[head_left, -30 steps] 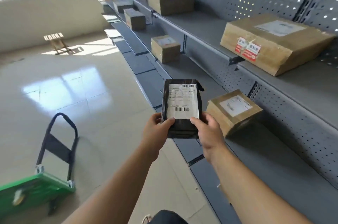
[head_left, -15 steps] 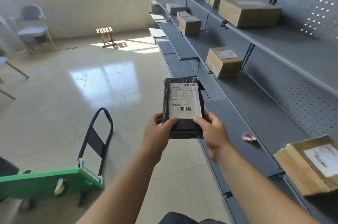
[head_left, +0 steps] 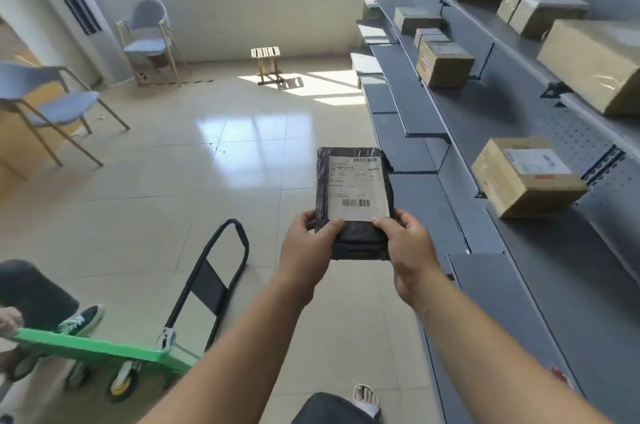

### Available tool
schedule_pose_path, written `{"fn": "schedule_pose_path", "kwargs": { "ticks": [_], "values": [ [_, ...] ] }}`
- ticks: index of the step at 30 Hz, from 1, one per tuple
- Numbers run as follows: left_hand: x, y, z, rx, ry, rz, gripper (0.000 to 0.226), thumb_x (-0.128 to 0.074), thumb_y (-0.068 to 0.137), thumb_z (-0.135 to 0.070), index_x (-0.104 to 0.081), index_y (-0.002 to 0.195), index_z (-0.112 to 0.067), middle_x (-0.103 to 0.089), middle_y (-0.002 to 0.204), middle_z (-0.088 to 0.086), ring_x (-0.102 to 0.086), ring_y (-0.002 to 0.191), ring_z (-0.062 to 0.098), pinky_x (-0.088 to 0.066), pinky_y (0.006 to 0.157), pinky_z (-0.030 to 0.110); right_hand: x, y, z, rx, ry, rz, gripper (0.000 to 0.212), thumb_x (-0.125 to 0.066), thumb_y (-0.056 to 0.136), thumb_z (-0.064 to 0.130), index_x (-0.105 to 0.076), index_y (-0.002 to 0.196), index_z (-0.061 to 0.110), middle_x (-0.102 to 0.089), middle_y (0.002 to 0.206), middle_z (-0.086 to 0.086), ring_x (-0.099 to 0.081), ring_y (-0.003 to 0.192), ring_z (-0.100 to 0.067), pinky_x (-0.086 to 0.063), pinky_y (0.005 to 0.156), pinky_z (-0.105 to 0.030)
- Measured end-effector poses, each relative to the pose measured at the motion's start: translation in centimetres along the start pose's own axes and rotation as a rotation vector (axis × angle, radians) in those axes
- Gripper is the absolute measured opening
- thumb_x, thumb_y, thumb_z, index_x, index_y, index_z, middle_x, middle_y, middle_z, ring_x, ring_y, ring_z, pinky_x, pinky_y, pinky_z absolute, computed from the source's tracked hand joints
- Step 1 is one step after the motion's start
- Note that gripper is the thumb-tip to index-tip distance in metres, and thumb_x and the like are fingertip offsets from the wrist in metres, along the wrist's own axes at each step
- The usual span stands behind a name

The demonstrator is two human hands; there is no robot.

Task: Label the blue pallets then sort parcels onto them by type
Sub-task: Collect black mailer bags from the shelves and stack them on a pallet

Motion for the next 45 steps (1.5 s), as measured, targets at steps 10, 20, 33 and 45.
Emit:
{"fn": "schedule_pose_path", "kwargs": {
  "ticks": [10, 20, 33, 45],
  "values": [
    [-0.6, 16.2, -5.2, 0.007, 0.008, -0.171, 0.016, -0.071, 0.090, -0.037, -0.057, 0.098, -0.039, -0.066, 0.114, -0.012, -0.064, 0.104, 0.005, -0.050, 0.081, 0.025, -7.7, 17.5, 4.8, -0.042, -0.044, 0.108, 0.019, -0.062, 0.091, 0.014, -0.070, 0.109, 0.018, -0.077, 0.103, -0.001, -0.073, 0.094, -0.019, -0.060, 0.077, -0.033],
    [1.5, 38.0, -9.8, 0.014, -0.049, -0.121, 0.046, -0.072, 0.074, -0.045, -0.063, 0.115, -0.027, -0.070, 0.118, -0.002, -0.068, 0.106, 0.016, -0.055, 0.095, 0.039, -18.2, 36.4, 8.5, -0.011, -0.110, 0.123, 0.020, -0.066, 0.091, 0.016, -0.069, 0.111, 0.020, -0.076, 0.107, 0.001, -0.072, 0.101, -0.022, -0.058, 0.090, -0.041],
    [-1.4, 65.3, -19.5, -0.039, -0.008, 0.007, 0.029, -0.075, 0.087, -0.035, -0.065, 0.113, -0.029, -0.072, 0.114, -0.005, -0.070, 0.102, 0.014, -0.057, 0.092, 0.038, -26.9, 59.1, 16.5, 0.043, -0.049, -0.012, 0.018, -0.063, 0.092, 0.017, -0.071, 0.106, 0.023, -0.078, 0.099, 0.006, -0.074, 0.095, -0.017, -0.060, 0.084, -0.037],
    [-7.2, 89.7, -29.3, -0.094, -0.001, -0.088, 0.041, -0.072, 0.086, -0.040, -0.061, 0.123, -0.026, -0.069, 0.117, -0.004, -0.067, 0.105, 0.014, -0.055, 0.087, 0.033, -33.7, 85.7, 25.4, 0.066, -0.065, 0.050, 0.027, -0.061, 0.080, 0.030, -0.067, 0.106, 0.026, -0.075, 0.103, 0.004, -0.071, 0.098, -0.018, -0.061, 0.083, -0.038]
  ]
}}
Point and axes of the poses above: each hand's wrist, its own y-axis towards the middle knuckle, its own x-axis out of the back of the hand, z = x × y, the point moved 7 cm from there along y, towards the middle knuckle
